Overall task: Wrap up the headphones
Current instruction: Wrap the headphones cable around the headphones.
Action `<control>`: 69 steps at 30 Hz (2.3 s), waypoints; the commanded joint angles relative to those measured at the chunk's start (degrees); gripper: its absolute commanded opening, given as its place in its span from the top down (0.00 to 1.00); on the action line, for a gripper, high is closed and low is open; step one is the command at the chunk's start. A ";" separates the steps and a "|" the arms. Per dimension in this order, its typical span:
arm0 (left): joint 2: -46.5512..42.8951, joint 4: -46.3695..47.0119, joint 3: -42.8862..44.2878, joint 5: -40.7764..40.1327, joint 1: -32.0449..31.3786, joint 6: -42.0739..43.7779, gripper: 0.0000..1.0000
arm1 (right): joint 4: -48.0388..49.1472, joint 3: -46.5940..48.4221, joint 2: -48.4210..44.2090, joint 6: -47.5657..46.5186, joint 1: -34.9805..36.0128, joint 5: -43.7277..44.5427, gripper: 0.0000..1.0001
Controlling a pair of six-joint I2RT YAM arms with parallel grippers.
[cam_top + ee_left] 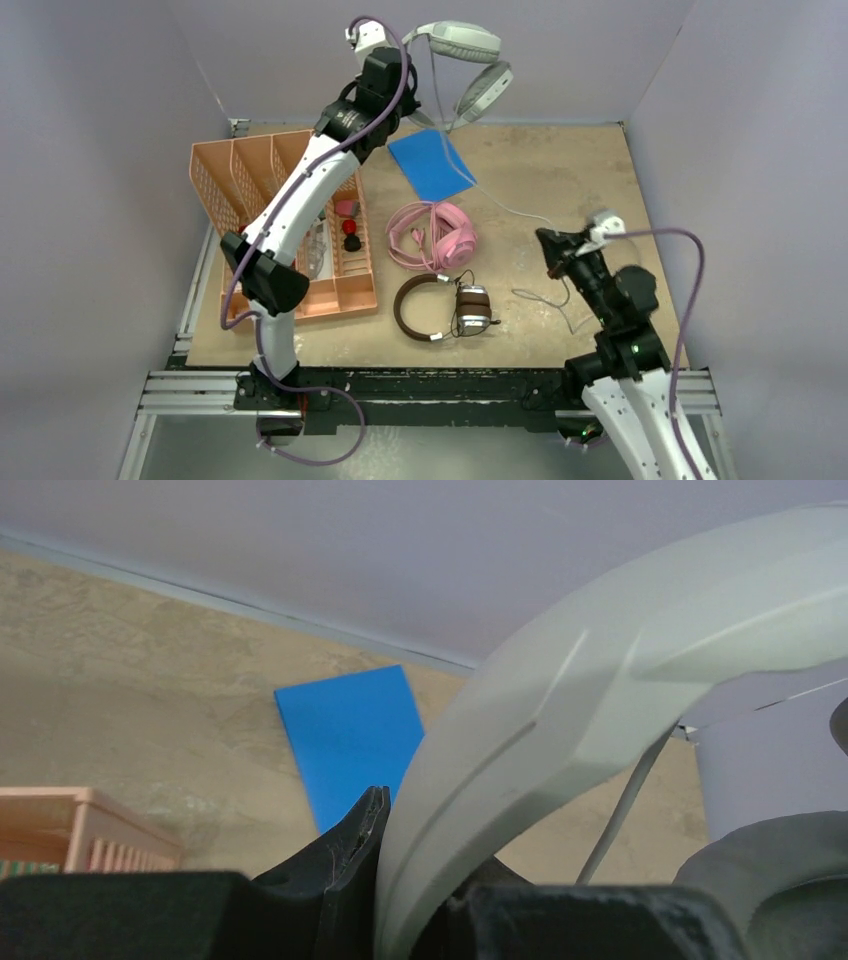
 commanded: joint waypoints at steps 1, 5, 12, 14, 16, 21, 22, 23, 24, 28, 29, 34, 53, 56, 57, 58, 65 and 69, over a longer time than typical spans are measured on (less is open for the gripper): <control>1.82 6.77 8.16 5.54 0.99 -7.10 1.00 | 8.09 -1.31 9.58 -2.98 0.01 -21.78 1.00; 2.96 5.70 12.08 7.26 1.49 -6.52 1.00 | 7.19 -6.70 6.81 1.50 0.00 -12.92 1.00; 0.93 4.56 9.28 7.84 3.69 -4.91 1.00 | -1.30 -10.24 -11.53 9.88 -0.01 16.70 1.00; 0.33 4.81 8.14 8.68 4.17 -4.98 1.00 | -3.94 -9.60 -12.62 10.40 -0.03 19.84 1.00; 0.35 4.69 7.95 9.40 4.41 -4.97 1.00 | -4.80 -8.62 -11.10 9.40 0.04 18.91 1.00; 0.40 2.09 7.20 10.00 4.47 -2.78 1.00 | -6.21 -3.95 -7.07 11.64 0.00 22.23 1.00; 0.25 1.52 6.23 10.27 4.47 -1.45 1.00 | -5.09 -3.24 -6.65 11.65 0.01 21.99 1.00; 0.19 1.06 5.20 10.68 4.45 -0.02 1.00 | -3.60 -2.29 -6.07 11.65 0.04 21.59 1.00; 0.11 0.39 4.16 11.09 4.43 1.58 1.00 | -2.74 -0.73 -4.11 11.52 0.03 21.14 1.00; -1.00 -3.14 -2.42 10.00 4.21 6.78 1.00 | -4.31 8.78 6.17 10.14 -0.03 20.80 1.00; -1.95 -3.02 -4.85 9.13 4.07 7.80 1.00 | -5.03 11.27 8.69 9.50 0.03 20.55 1.00; -6.27 0.94 -14.83 6.74 3.27 9.84 1.00 | -7.38 21.37 17.55 8.19 0.03 20.82 1.00; -7.85 7.39 -32.93 10.65 2.89 9.14 1.00 | -13.77 54.13 31.20 3.15 0.05 19.36 1.00; -8.35 7.72 -34.86 10.34 2.84 9.22 1.00 | -14.43 58.56 33.80 2.30 -0.01 16.96 1.00; -8.43 7.86 -35.17 10.29 2.84 9.11 1.00 | -14.66 60.07 34.48 2.13 -0.01 16.15 1.00; -8.43 7.92 -35.14 10.31 2.84 8.99 1.00 | -14.87 61.42 35.09 1.96 -0.01 15.28 1.00; -5.21 4.98 -29.44 6.62 2.91 7.43 1.00 | -15.12 66.11 35.22 0.51 -0.02 8.21 1.00; -1.58 2.95 -21.06 4.52 3.13 4.14 1.00 | -13.93 65.23 32.29 -1.26 0.02 1.59 1.00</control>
